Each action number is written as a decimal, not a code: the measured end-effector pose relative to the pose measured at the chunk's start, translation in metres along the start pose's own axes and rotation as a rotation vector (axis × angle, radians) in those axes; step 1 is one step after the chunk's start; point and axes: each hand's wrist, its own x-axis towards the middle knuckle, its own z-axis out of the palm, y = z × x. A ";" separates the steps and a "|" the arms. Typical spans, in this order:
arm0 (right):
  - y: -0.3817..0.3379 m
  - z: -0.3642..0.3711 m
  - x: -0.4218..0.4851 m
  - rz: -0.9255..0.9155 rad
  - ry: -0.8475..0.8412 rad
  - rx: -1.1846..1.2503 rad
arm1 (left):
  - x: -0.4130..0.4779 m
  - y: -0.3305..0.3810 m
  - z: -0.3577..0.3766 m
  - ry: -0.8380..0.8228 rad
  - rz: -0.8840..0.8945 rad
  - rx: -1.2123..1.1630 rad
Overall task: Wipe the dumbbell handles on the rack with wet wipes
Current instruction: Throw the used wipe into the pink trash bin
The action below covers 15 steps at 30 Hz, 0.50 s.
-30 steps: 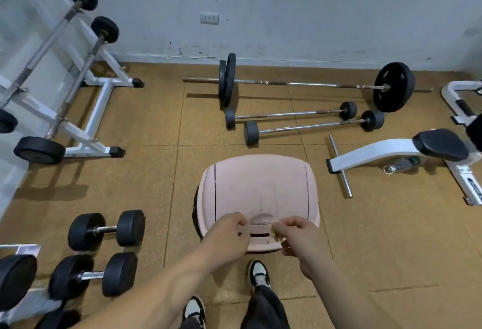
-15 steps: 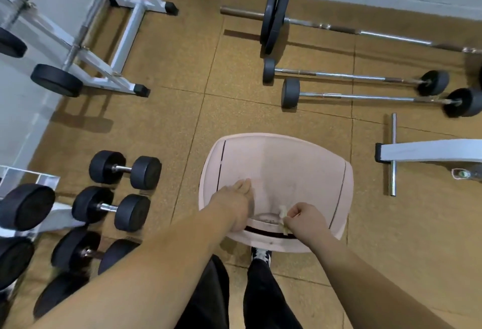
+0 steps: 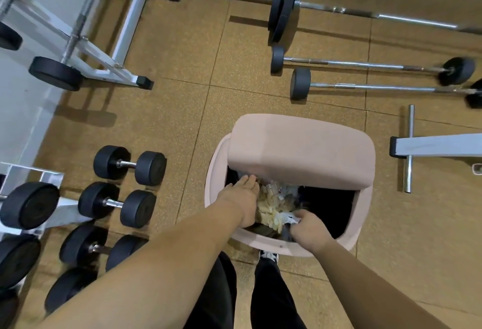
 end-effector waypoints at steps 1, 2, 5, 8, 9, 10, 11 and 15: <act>-0.003 -0.004 -0.006 -0.019 0.065 0.041 | -0.002 0.000 -0.002 -0.001 0.010 -0.022; -0.008 -0.009 -0.013 -0.047 0.118 0.074 | -0.006 0.001 -0.002 0.001 0.014 -0.041; -0.032 -0.023 -0.038 -0.153 0.199 0.096 | -0.028 0.005 -0.010 0.020 0.013 -0.144; -0.060 -0.029 -0.062 -0.252 0.232 0.045 | -0.067 0.012 -0.018 0.096 -0.009 -0.318; -0.070 -0.030 -0.070 -0.279 0.229 0.010 | -0.084 0.014 -0.019 0.145 -0.016 -0.395; -0.079 -0.030 -0.074 -0.298 0.220 -0.015 | -0.097 0.017 -0.019 0.196 -0.022 -0.466; -0.089 -0.028 -0.080 -0.313 0.192 -0.033 | -0.111 0.019 -0.016 0.249 -0.047 -0.547; -0.127 -0.001 -0.115 -0.483 0.076 -0.105 | -0.176 0.015 0.021 0.516 -0.188 -0.951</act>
